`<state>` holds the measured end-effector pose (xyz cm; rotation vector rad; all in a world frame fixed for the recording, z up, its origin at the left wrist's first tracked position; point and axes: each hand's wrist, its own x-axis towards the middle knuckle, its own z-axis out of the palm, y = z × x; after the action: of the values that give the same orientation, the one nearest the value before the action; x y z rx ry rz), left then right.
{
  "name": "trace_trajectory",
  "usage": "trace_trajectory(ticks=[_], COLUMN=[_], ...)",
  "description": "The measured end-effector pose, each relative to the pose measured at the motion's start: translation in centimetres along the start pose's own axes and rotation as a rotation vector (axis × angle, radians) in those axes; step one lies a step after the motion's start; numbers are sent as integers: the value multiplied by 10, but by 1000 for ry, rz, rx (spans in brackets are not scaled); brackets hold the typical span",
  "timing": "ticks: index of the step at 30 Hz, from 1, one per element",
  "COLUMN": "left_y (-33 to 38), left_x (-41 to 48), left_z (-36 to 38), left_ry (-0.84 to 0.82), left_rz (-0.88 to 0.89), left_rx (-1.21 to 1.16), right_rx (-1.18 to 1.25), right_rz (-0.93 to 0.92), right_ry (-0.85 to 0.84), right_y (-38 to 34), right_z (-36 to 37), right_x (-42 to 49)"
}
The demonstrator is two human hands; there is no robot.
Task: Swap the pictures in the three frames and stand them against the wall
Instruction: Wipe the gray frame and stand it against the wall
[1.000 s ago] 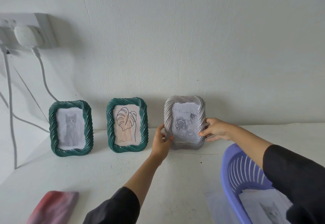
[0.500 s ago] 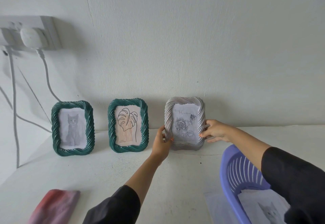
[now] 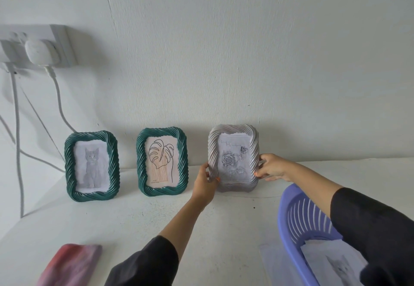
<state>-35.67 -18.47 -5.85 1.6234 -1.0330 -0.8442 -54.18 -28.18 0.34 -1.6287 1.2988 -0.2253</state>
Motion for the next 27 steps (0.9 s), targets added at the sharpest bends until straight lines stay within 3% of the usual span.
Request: trace_trajectory(ticks=[14,20,27], left_y=[0,-2,-2], left_x=[3,3,9], left_z=[-1,-1,-3], left_ry=[-1,-20,-52], left_rz=[0,-17,-19], left_rx=[33,-42,-25], right_rx=[-23,554,686], right_rz=[-8,-111,-96], right_ry=[-8,-47,-87], right_y=[0,-16,-32], right_z=[2,-9,-7], right_x=[0,8,22])
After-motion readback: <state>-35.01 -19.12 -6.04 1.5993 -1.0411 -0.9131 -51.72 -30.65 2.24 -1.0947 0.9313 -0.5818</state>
